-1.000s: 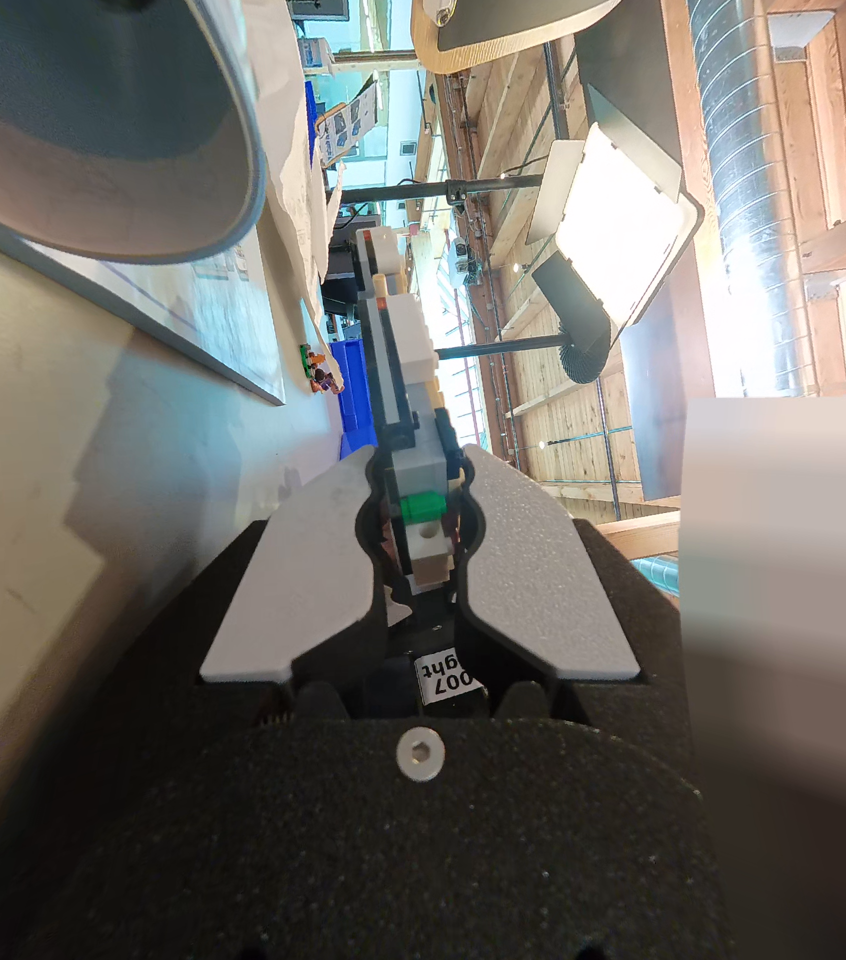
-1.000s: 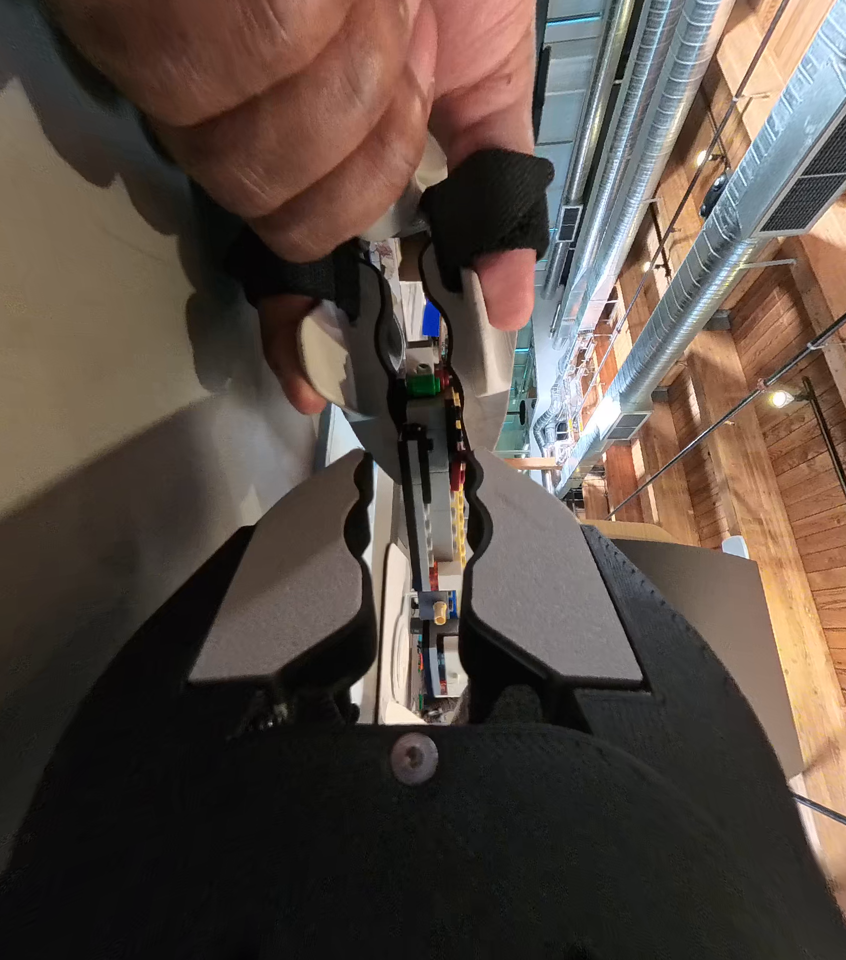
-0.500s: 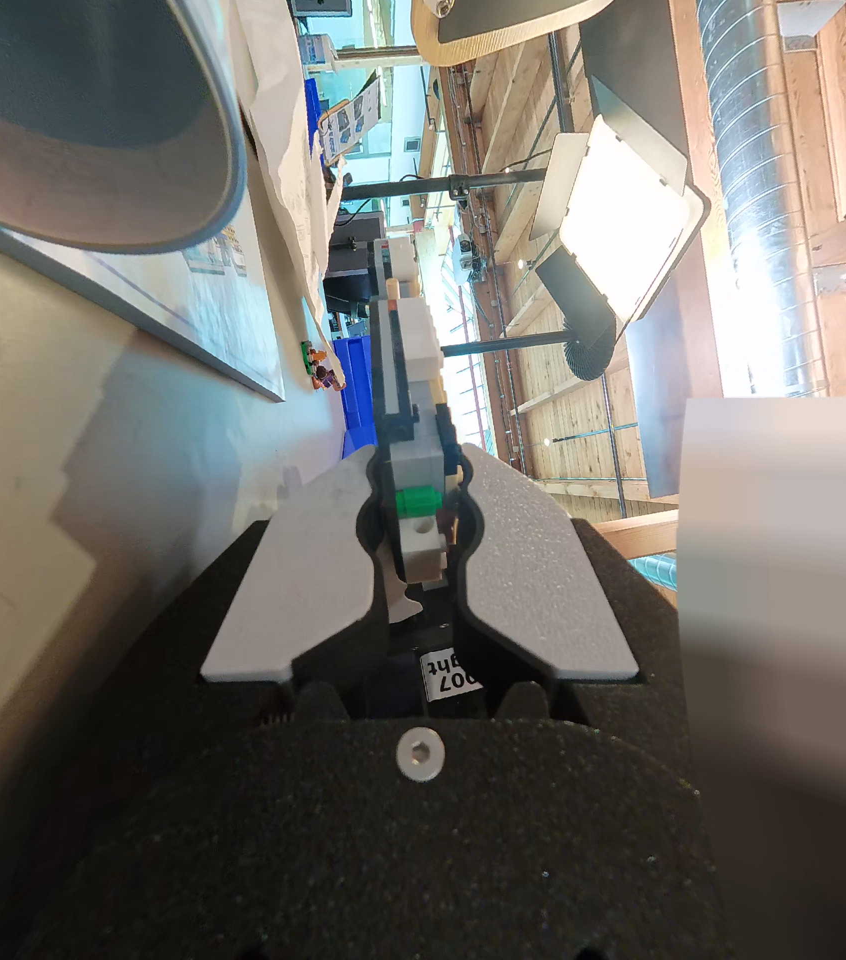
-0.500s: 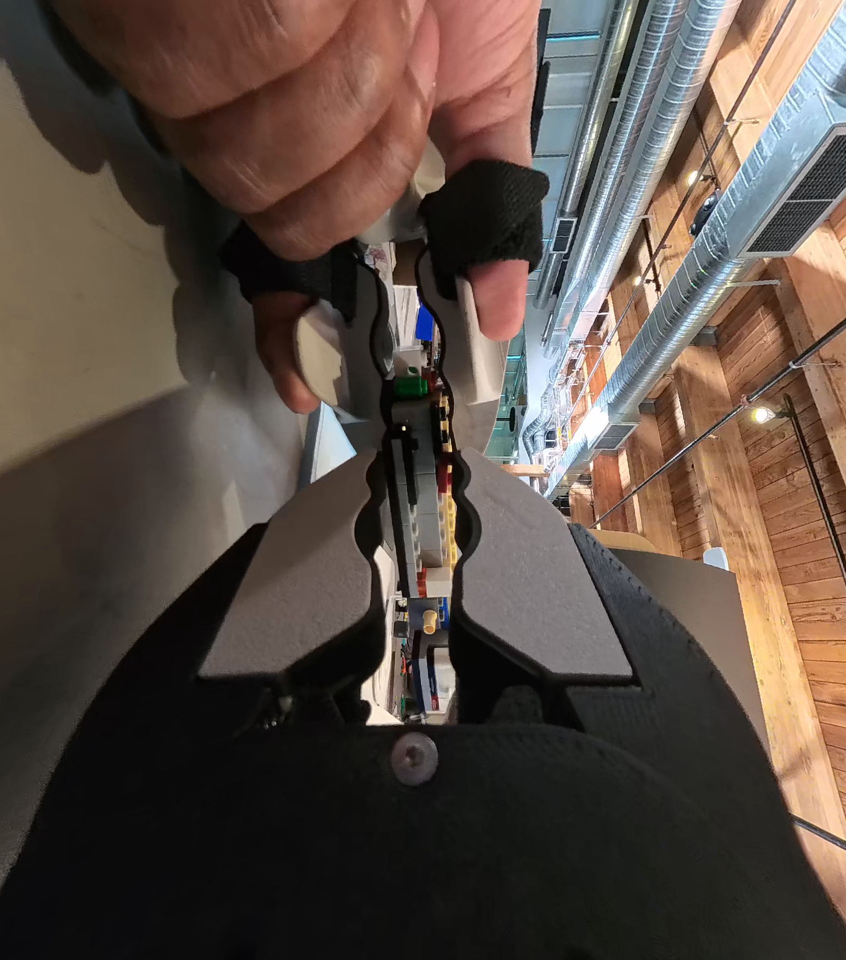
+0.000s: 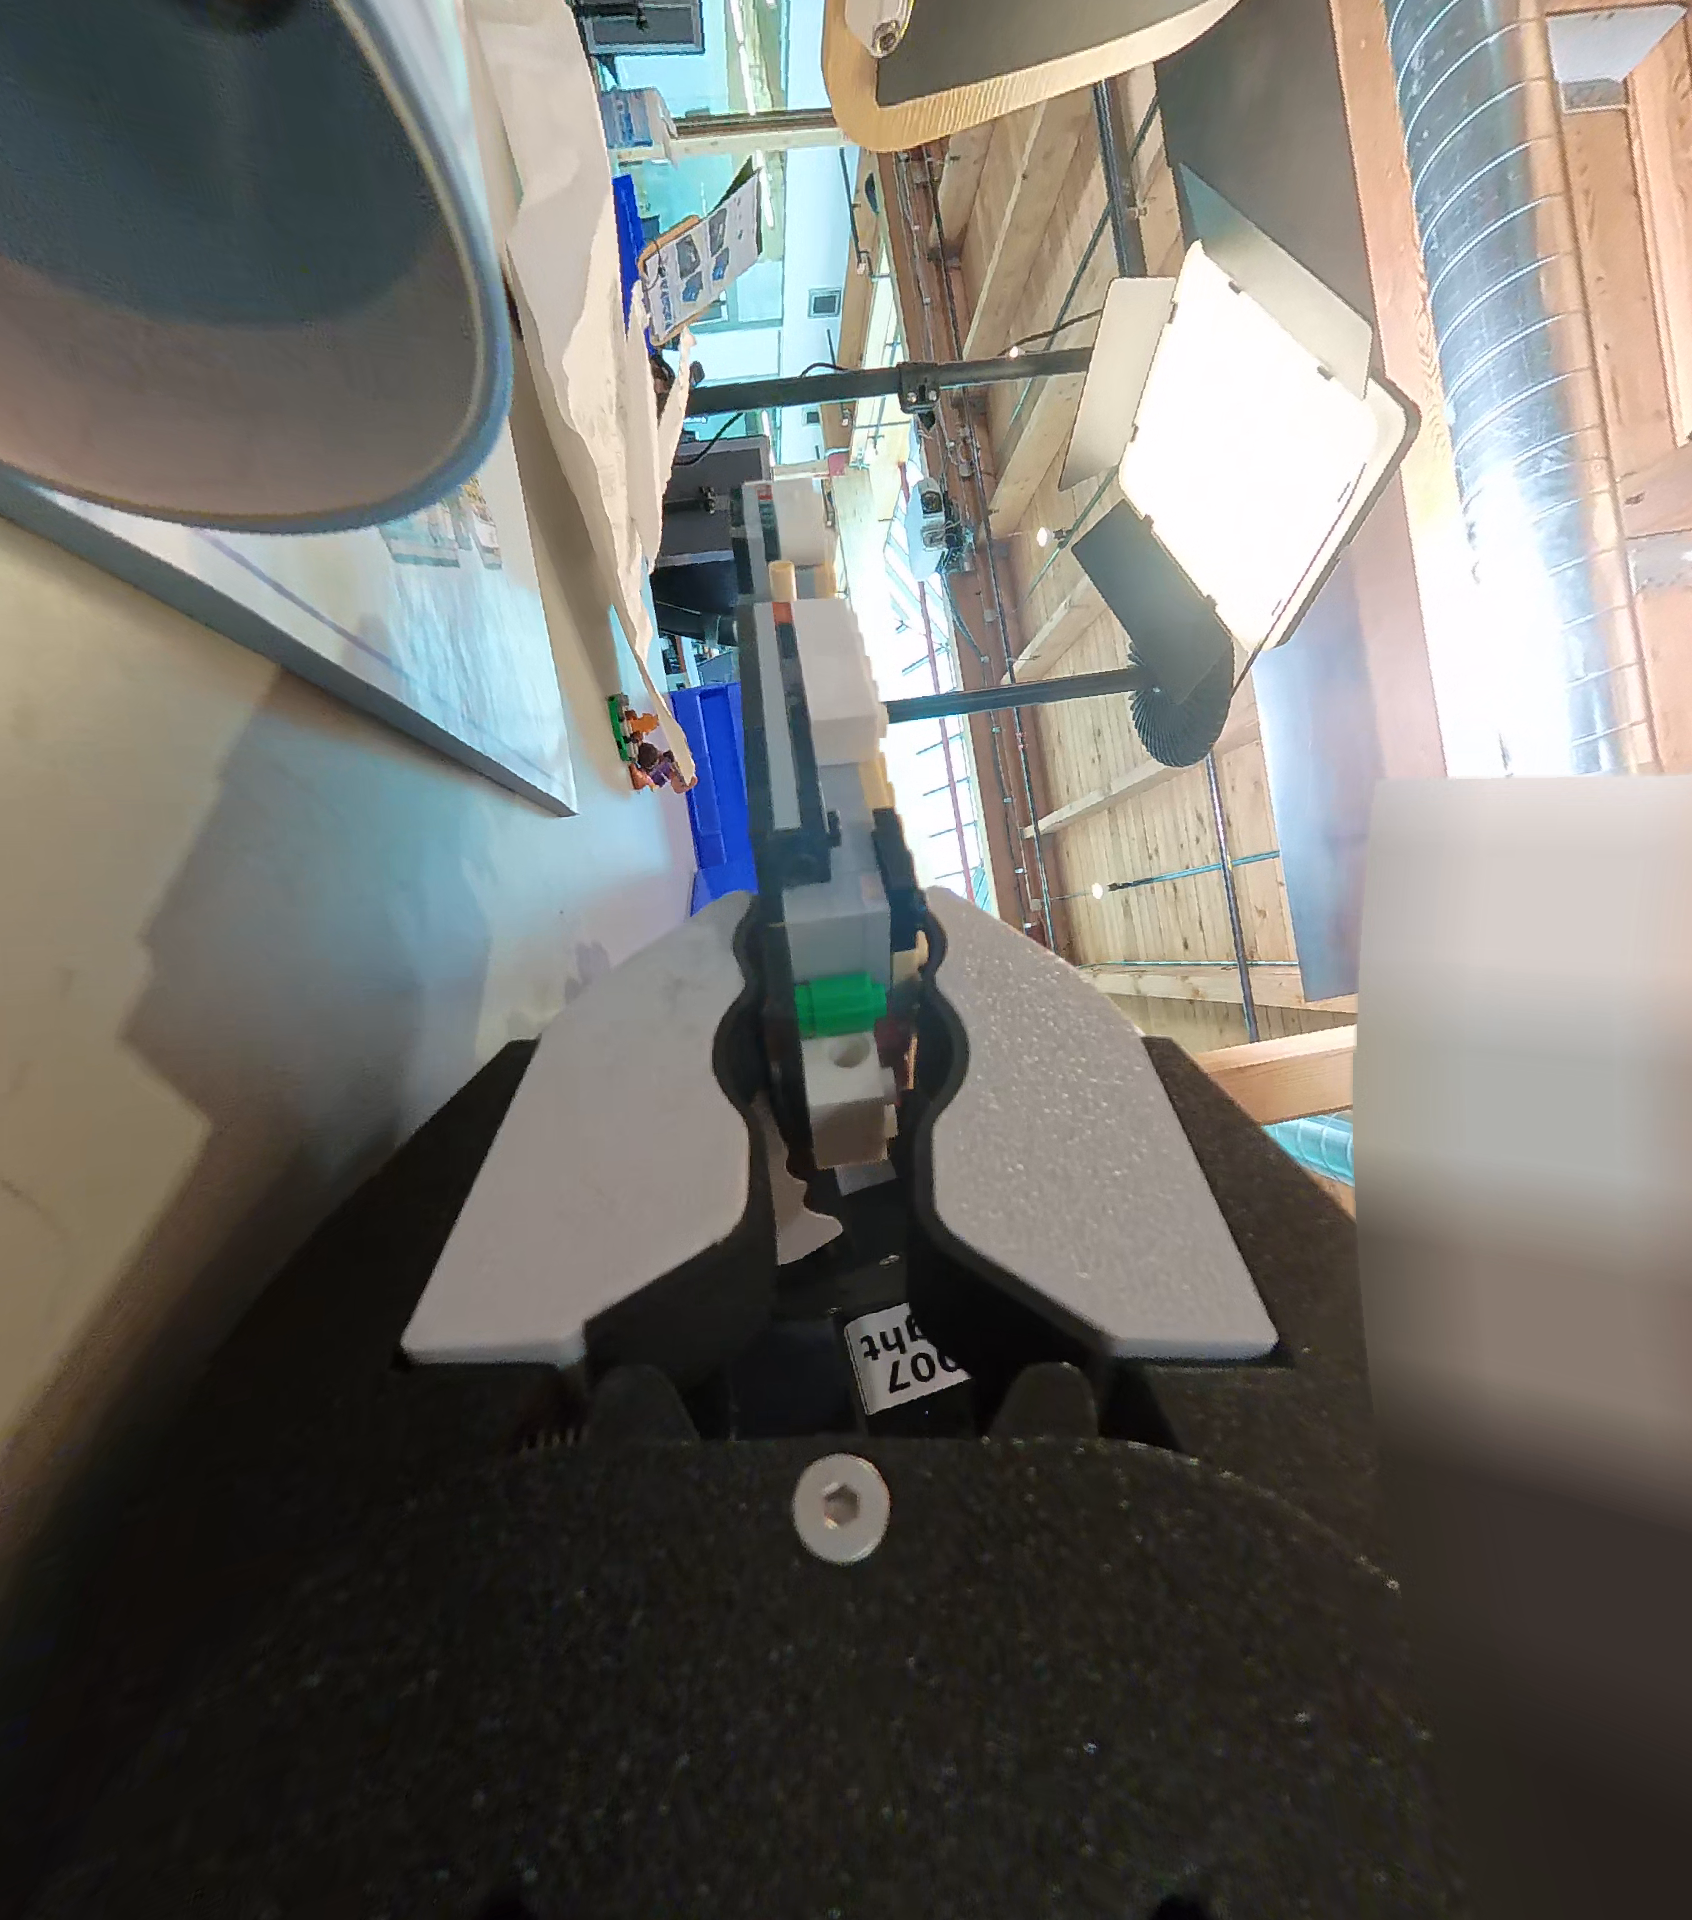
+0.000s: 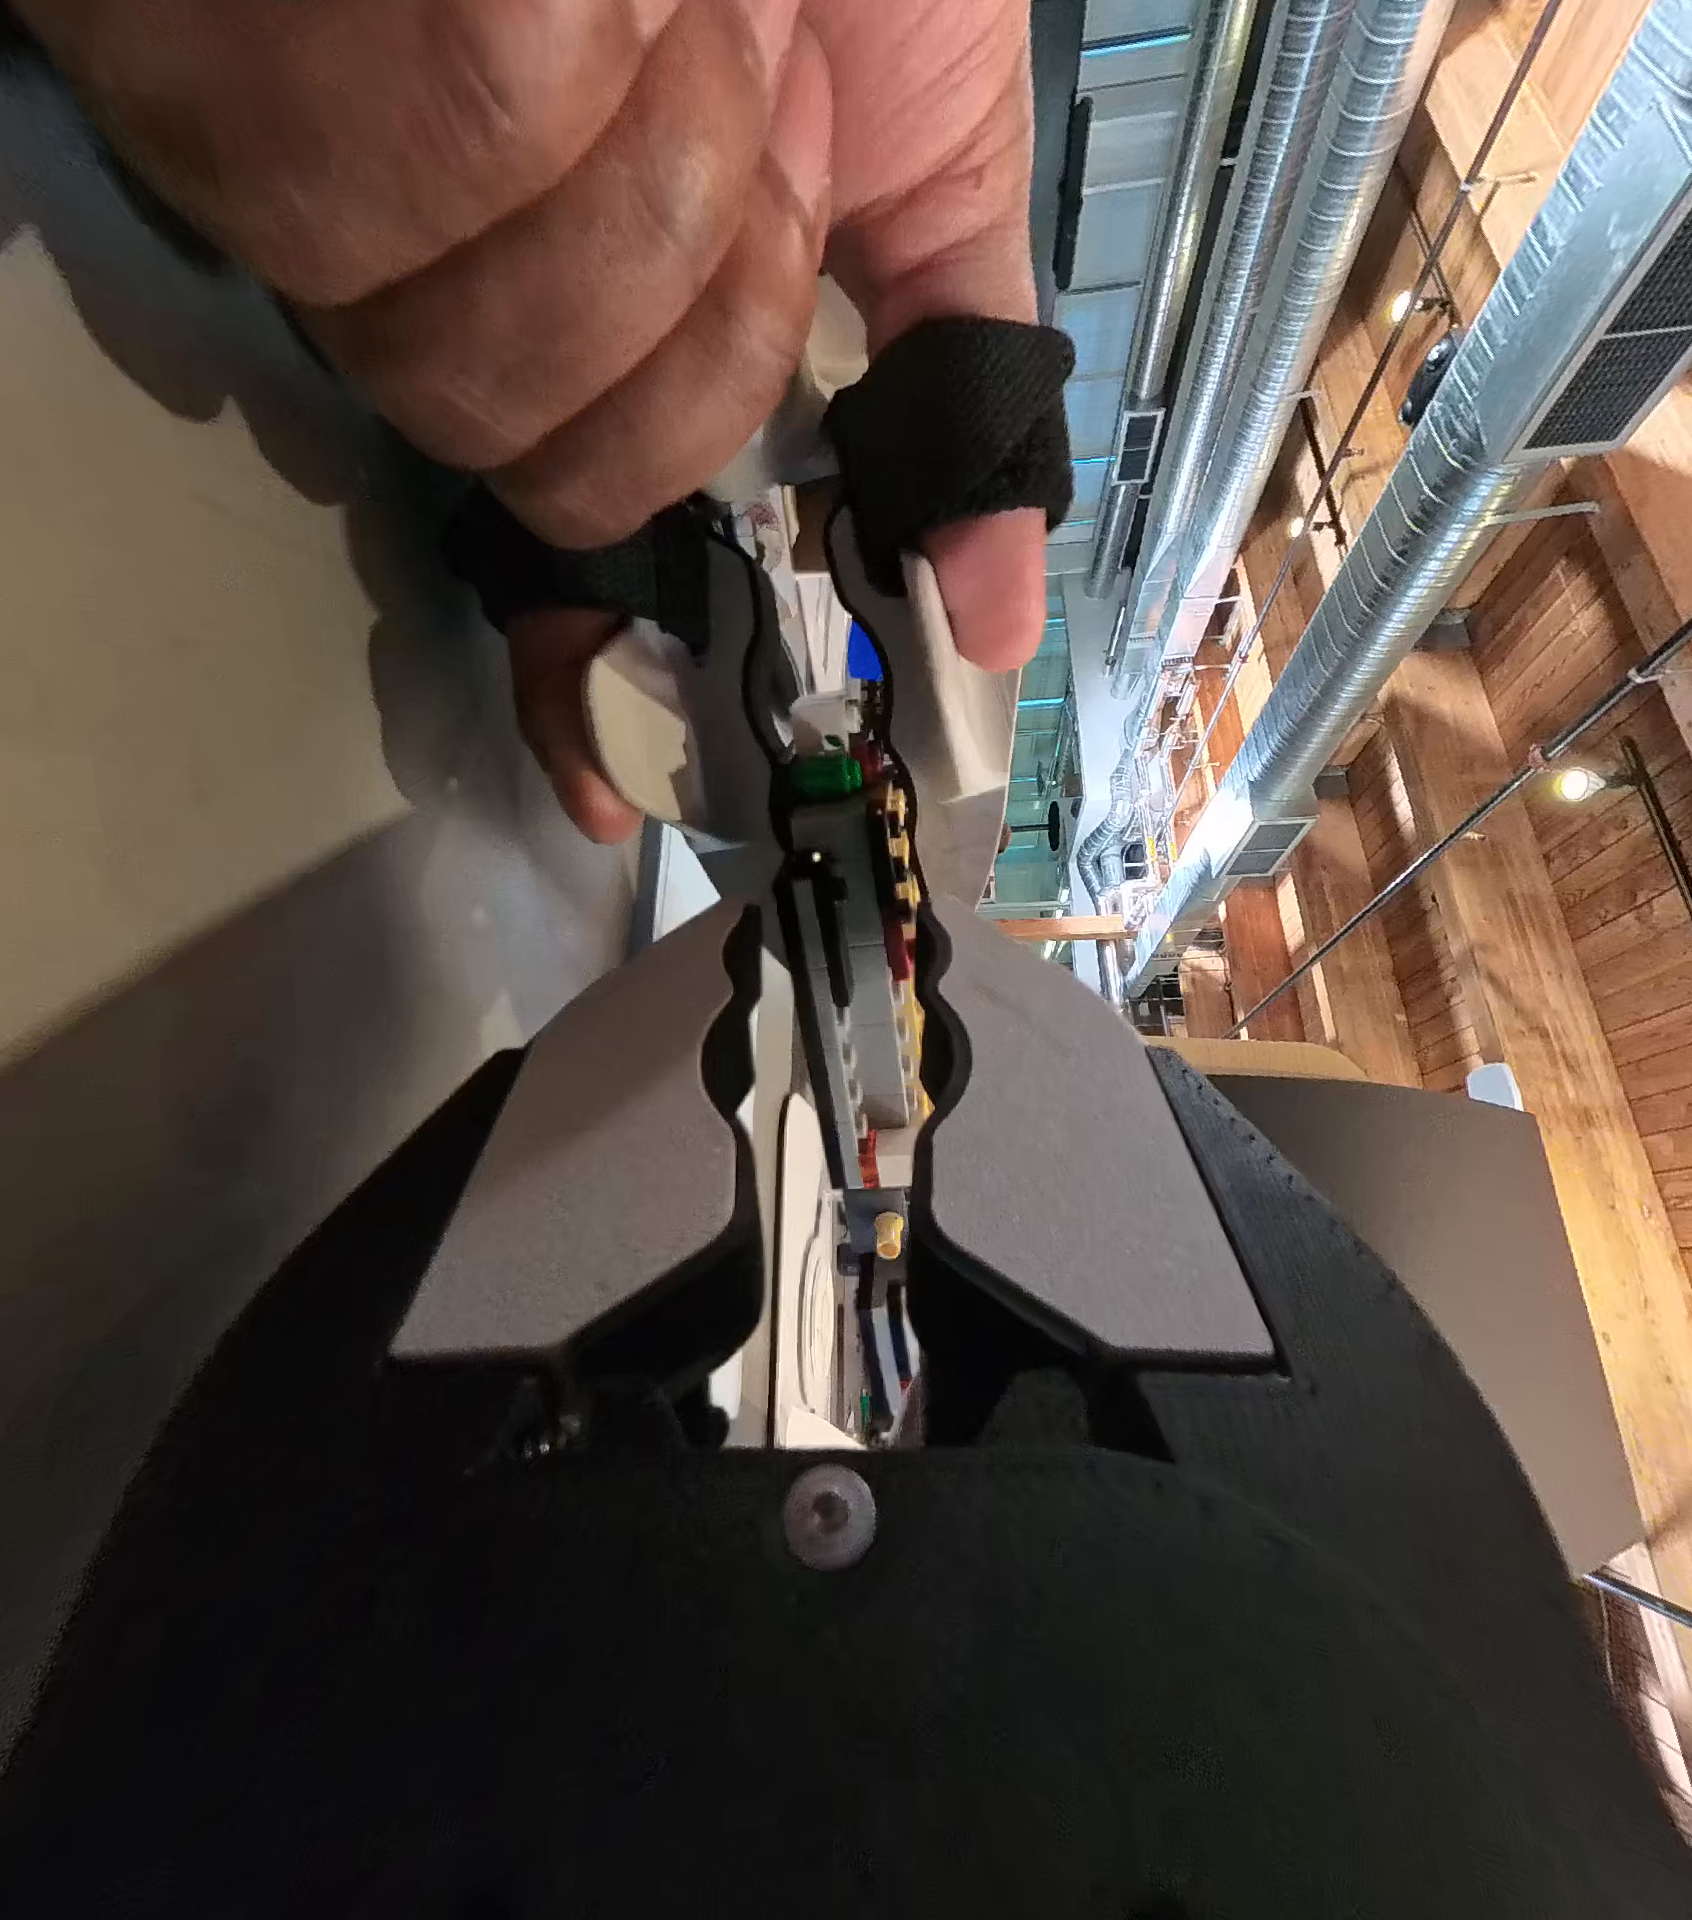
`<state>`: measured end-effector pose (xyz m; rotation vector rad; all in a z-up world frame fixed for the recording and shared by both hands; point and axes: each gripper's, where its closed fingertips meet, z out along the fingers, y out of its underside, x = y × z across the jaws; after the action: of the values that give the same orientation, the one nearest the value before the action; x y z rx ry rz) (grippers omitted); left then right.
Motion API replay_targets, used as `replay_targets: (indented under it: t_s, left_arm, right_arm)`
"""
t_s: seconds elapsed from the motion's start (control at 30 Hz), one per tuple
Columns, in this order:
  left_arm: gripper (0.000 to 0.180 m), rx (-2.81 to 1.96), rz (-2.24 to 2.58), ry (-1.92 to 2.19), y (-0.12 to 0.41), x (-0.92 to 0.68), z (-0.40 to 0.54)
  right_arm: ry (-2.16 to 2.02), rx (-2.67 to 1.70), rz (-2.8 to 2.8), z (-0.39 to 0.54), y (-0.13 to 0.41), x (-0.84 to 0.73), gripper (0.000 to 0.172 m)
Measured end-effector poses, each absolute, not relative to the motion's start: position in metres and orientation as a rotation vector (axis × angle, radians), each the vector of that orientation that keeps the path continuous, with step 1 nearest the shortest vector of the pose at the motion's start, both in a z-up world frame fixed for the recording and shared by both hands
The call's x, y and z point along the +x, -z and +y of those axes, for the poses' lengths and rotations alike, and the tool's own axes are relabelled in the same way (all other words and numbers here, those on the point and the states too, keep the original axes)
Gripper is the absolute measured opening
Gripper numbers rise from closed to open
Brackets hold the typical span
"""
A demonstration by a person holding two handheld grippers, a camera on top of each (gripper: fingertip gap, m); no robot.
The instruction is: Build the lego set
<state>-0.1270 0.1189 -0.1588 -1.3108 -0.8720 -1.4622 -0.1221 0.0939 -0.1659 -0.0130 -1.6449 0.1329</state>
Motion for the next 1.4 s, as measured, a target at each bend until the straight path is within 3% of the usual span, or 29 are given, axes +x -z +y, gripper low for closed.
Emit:
replay_targets:
  t_s: [1.0,1.4]
  left_arm:
    - [0.025,-1.33,-0.873,1.444,0.161,-0.127,0.118]
    - [0.024,-1.491,-0.754,1.437,0.162,-0.1,0.108]
  right_arm:
    - [-0.058,-0.033,-1.646,0.102,0.168,-0.12,0.027]
    - [-0.293,-0.402,-1.799,0.113,0.174,-0.059,0.036]
